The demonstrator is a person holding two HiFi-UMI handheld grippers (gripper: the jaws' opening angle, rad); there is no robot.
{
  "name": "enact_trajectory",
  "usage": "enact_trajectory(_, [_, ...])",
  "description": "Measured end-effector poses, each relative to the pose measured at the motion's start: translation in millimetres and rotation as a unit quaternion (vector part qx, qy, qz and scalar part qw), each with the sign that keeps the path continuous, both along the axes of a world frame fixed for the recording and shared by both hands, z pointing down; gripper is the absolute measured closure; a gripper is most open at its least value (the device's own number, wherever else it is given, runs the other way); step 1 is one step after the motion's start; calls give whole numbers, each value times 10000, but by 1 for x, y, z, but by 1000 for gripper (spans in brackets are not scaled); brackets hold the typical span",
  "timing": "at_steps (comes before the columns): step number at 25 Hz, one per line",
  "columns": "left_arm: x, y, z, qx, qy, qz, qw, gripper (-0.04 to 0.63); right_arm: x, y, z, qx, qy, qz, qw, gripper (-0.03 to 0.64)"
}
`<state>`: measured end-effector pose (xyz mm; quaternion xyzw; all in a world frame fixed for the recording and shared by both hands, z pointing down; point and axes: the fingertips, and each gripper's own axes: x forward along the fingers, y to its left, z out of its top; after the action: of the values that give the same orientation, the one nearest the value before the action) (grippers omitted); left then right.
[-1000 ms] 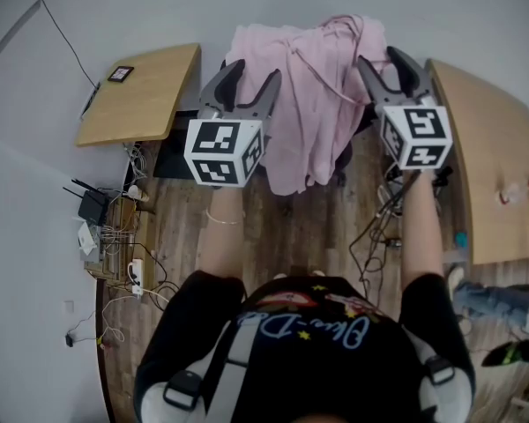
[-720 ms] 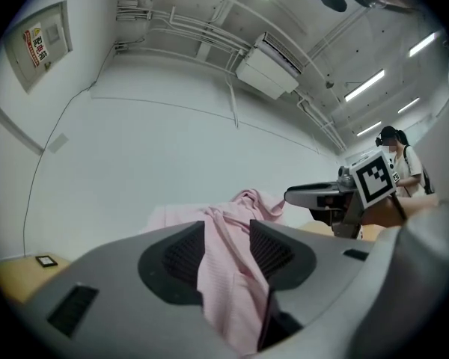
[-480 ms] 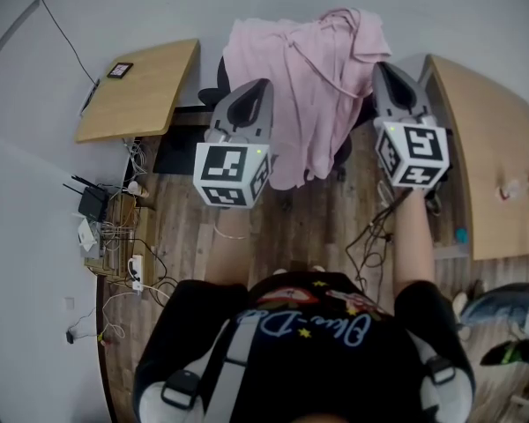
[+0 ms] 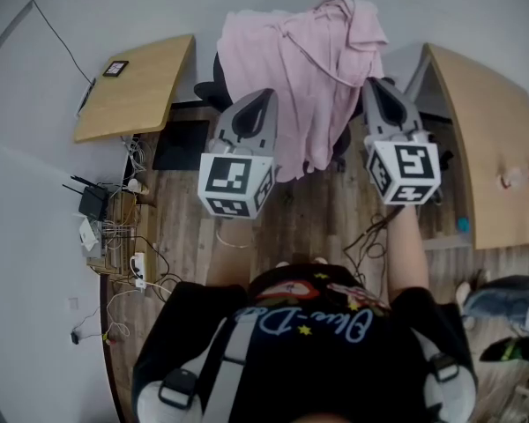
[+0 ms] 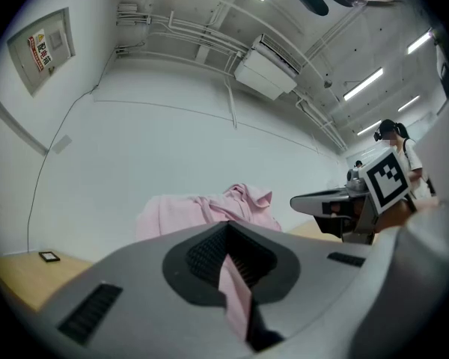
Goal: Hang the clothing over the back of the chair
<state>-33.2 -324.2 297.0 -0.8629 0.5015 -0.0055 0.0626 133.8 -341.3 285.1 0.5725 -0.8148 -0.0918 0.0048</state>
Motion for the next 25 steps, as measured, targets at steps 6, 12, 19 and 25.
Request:
enact_trajectory(6, [9, 10, 16, -110, 58, 98, 9999, 594, -8, 21, 25, -257, -132, -129, 9995, 617])
enact_trajectory(12, [14, 18, 26, -114, 6, 142, 9998, 594, -13, 37, 47, -470, -264, -176, 9984, 617])
enact_trajectory(19, [16, 26, 33, -112, -89, 160, 9998, 594, -11, 48, 55, -533, -365, -100, 9979, 617])
enact_trajectory(25, [18, 28, 34, -136, -93, 195, 9997, 594, -15, 51, 56, -546, -368, -166, 9977, 617])
